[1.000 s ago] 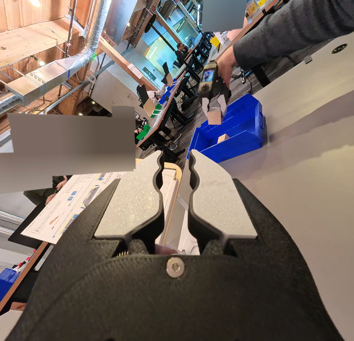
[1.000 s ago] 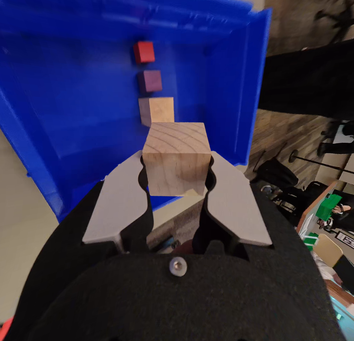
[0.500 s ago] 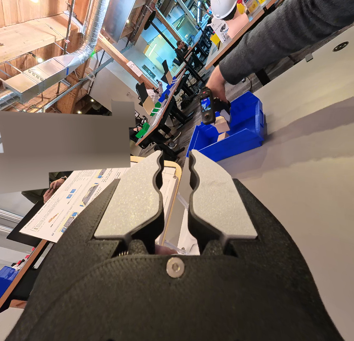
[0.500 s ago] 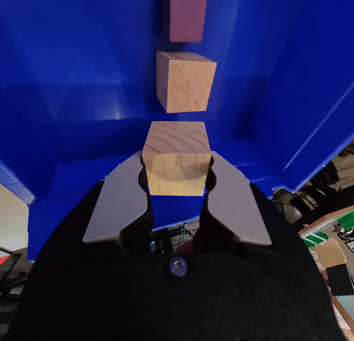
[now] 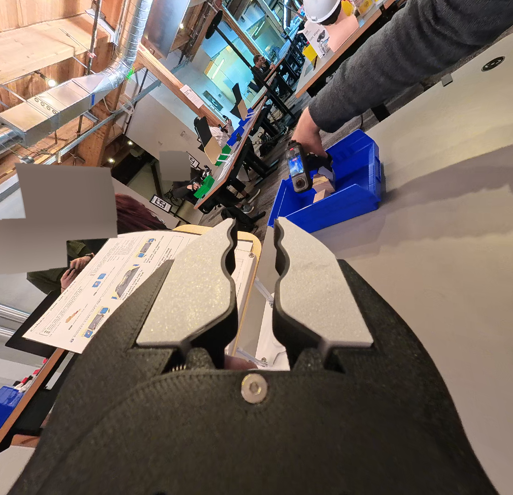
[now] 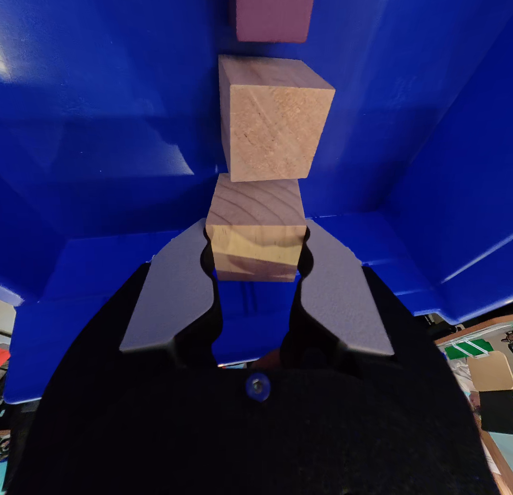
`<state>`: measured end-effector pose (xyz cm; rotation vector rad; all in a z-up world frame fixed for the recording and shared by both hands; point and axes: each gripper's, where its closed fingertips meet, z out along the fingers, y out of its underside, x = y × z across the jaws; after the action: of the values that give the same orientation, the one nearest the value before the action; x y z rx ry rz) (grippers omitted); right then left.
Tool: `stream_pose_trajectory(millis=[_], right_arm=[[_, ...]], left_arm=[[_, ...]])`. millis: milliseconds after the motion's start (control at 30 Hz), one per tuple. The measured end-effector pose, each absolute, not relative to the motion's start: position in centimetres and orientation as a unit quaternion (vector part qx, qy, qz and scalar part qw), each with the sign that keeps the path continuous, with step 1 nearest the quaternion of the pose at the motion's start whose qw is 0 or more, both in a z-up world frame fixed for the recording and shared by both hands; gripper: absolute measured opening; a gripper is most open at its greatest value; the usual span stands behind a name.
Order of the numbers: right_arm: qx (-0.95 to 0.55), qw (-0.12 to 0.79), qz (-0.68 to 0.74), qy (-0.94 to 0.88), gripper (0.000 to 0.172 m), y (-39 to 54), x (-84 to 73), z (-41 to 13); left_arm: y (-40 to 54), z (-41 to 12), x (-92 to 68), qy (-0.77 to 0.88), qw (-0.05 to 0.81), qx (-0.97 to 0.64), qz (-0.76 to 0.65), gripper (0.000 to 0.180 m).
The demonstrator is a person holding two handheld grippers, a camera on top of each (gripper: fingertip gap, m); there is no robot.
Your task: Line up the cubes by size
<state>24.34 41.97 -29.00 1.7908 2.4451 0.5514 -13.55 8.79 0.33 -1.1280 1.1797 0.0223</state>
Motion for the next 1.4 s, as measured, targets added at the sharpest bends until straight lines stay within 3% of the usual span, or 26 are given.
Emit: stream_pose_trajectory(millis=[500, 933, 1167, 1400], right_arm=[[0.595, 0.055, 0.172, 0.783, 0.060, 42.1, 24.5, -29.2], [0.594, 0.023, 0.186, 0.783, 0.066, 43.0, 23.9, -28.3], [0.585, -0.136, 0.192, 0.776, 0.068, 41.8, 20.6, -21.5], [0.570, -0.337, 0.216, 0.717, 0.059, 36.5, 18.2, -13.8]], left_arm=[[8.8, 0.1, -13.3, 0.532, 0.681, -0.503, 0.004, 0.025], [8.8, 0.0, -13.4, 0.532, 0.681, -0.502, -0.001, 0.025], [9.0, 0.2, -13.7, 0.526, 0.686, -0.503, 0.001, 0.026], [8.7, 0.7, -13.6, 0.523, 0.690, -0.500, 0.010, 0.026]])
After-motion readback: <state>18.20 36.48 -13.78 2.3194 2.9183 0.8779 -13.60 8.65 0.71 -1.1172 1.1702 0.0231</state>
